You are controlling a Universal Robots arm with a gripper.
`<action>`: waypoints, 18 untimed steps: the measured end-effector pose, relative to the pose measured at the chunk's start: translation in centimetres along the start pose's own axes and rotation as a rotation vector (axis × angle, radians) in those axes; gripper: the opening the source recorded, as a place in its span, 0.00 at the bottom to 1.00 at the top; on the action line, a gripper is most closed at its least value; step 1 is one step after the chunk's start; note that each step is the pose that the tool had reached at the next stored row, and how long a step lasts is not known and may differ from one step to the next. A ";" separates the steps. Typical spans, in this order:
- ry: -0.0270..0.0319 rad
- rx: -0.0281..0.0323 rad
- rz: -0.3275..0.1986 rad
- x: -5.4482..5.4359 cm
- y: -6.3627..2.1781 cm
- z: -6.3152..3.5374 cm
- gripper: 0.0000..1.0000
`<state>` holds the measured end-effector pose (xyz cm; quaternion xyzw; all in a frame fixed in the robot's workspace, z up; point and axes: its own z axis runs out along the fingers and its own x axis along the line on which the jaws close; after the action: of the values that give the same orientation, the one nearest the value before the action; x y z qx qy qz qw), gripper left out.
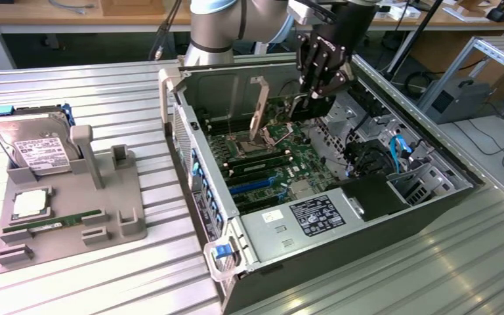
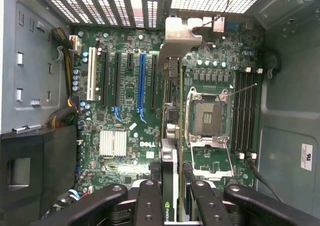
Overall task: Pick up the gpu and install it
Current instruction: 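Insert the gpu into the slot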
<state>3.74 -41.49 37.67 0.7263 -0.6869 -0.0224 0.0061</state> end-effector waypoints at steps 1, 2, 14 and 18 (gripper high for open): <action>0.0000 0.0000 0.000 0.0 0.00 0.04 0.27; 0.0000 0.0000 0.000 0.0 0.00 0.08 0.27; -0.0001 0.0001 0.000 0.1 0.14 0.65 0.27; 0.0000 0.0000 0.000 0.1 0.20 0.88 0.27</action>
<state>3.51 -41.60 36.80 0.7263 -0.6870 -0.0224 0.0061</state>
